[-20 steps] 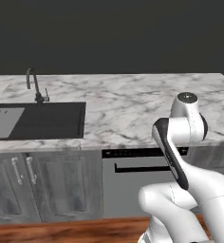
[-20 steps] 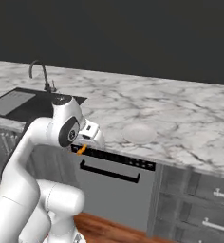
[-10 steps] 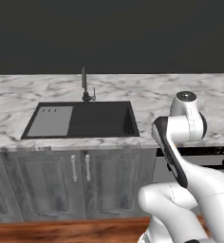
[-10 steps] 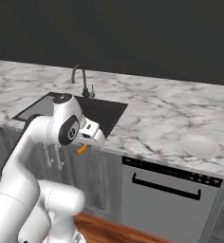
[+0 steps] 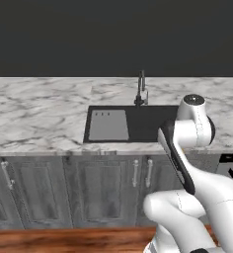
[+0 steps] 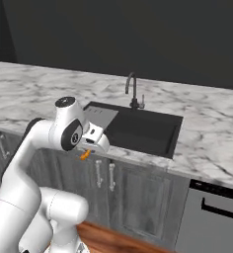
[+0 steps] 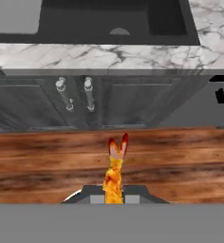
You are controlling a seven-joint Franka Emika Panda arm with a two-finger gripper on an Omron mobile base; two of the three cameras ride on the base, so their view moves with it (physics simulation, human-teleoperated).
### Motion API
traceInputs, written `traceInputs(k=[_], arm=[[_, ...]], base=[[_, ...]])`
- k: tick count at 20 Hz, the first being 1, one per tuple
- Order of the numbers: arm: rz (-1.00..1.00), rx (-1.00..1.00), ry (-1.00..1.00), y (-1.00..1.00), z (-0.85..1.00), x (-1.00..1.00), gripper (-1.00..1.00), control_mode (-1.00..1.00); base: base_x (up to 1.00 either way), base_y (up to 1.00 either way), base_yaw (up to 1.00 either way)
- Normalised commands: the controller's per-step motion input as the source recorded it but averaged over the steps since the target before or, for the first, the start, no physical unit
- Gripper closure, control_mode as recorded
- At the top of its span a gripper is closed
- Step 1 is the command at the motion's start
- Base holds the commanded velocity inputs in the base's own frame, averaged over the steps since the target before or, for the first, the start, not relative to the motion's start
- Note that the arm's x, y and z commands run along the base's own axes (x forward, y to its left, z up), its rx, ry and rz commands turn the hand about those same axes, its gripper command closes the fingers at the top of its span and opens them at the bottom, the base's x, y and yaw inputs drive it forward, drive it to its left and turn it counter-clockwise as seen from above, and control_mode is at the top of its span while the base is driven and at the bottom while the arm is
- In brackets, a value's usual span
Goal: Pick up the knife from the drawer and place it on the cutting board. Then place the meat from the plate to the cutting board.
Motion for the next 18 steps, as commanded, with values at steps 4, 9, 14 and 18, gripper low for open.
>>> traceInputs(k=[4,9,14,18], arm=[[0.0,0.0,0.0,0.0,0.0,0.0,1.0,1.0],[0.0,0.0,0.0,0.0,0.0,0.0,1.0,1.0],[0.0,0.0,0.0,0.0,0.0,0.0,1.0,1.0],[0.0,0.0,0.0,0.0,0.0,0.0,1.0,1.0]], base=[[0.51,1.0,0.07],[0.61,1.0,0.07],[0.78,1.0,0.05],[0.76,1.0,0.06]])
